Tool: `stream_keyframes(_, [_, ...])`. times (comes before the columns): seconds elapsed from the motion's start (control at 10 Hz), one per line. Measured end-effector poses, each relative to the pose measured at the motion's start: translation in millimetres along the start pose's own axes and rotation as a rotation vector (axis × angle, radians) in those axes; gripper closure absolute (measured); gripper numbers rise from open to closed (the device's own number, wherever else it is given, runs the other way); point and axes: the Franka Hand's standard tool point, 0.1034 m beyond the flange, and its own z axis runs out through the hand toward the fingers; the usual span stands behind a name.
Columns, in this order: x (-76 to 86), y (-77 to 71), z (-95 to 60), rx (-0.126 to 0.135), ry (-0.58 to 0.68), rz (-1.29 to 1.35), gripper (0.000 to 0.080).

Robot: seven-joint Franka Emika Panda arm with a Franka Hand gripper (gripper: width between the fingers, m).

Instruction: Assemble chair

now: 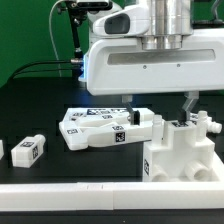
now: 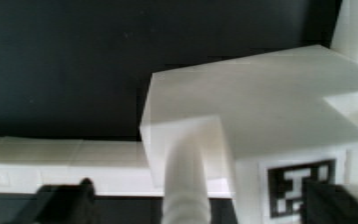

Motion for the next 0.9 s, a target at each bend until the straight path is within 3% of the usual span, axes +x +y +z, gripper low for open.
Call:
stream_keyframes(0.1, [-1.1, -0.4, 1.0, 0.0, -0.069, -0.003, 0.019])
stream_keyframes(0.2, [4.2, 2.1, -2.5, 0.001, -0.177, 0.001, 0.0158])
stream_keyframes(0.3, [19.2, 5.2, -5.1, 0.0, -0.21, 0.005, 0.0152])
stream_keyframes(0.4, [20.5, 6.7, -5.1, -0.001, -0.286, 0.007, 0.0152])
stream_keyframes(0.9, [27.8, 7.2, 6.5, -0.002, -0.339, 0.008, 0.0151])
